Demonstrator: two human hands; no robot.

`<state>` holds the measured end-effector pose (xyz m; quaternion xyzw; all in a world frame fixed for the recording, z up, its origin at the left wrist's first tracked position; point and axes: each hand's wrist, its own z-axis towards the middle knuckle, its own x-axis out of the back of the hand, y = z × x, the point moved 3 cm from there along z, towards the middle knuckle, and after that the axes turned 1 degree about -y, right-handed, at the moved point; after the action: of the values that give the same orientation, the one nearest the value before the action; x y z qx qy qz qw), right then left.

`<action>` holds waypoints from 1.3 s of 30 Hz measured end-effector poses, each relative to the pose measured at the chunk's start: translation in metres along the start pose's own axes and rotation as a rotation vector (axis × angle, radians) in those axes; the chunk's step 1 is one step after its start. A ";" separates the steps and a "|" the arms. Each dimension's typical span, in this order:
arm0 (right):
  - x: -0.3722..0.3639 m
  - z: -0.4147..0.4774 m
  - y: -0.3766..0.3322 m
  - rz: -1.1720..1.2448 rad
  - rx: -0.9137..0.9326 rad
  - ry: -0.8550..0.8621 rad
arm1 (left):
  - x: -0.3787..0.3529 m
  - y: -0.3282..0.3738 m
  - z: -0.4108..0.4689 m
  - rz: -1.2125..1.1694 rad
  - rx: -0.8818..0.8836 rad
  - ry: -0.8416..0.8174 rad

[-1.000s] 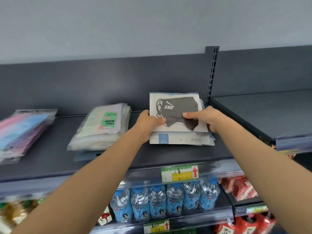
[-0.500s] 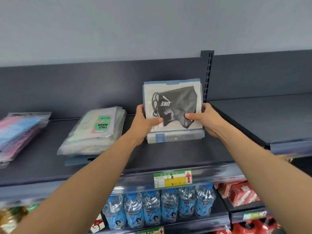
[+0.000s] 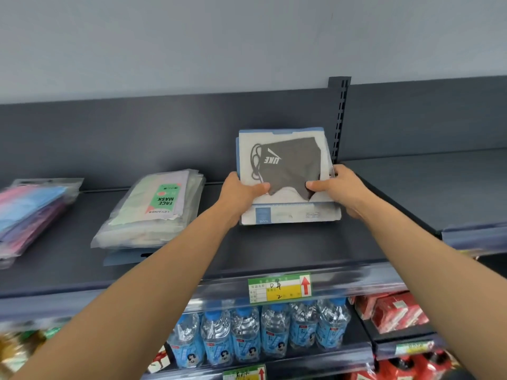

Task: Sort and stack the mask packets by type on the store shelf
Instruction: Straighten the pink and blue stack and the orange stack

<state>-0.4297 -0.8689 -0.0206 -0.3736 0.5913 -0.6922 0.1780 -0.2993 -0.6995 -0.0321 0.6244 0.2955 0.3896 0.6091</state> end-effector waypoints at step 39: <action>-0.401 -0.137 -0.183 -0.202 0.272 -0.338 | 0.433 0.020 -0.088 0.530 -0.117 0.626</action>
<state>-0.2300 -0.4553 0.0277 -0.5137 0.4140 -0.7076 0.2531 -0.1506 -0.2894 0.0387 0.4946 0.2727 0.7202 0.4029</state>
